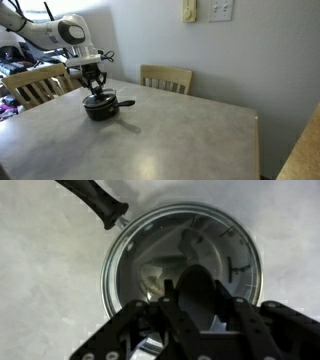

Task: Take the lid off the pot

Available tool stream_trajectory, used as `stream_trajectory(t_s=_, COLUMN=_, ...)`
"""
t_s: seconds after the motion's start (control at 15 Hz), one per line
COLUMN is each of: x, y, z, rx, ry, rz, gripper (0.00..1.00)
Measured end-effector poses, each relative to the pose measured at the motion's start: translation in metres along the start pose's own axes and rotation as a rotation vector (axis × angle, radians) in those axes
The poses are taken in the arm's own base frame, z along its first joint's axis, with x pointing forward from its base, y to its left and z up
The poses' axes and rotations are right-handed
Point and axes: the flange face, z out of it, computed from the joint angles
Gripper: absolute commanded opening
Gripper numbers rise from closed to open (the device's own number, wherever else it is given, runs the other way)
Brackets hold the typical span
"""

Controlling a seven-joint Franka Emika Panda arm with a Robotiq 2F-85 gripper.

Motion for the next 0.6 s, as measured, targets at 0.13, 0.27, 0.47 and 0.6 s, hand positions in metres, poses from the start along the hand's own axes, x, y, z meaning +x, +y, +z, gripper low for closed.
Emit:
stream_trajectory(t_s=0.13, x=-0.011, y=0.013, z=-0.006, rx=-0.024, ry=-0.012, rz=0.012, gripper=0.15)
stream_trajectory(t_s=0.27, x=-0.031, y=0.032, z=-0.013, rx=-0.049, ry=-0.024, rz=0.04, gripper=0.15)
stream_trajectory(t_s=0.47, x=-0.069, y=0.062, z=-0.023, rx=-0.068, ry=-0.036, rz=0.095, gripper=0.15)
stream_trajectory(t_s=0.6, x=-0.092, y=0.075, z=-0.028, rx=-0.072, ry=-0.043, rz=0.129, gripper=0.15)
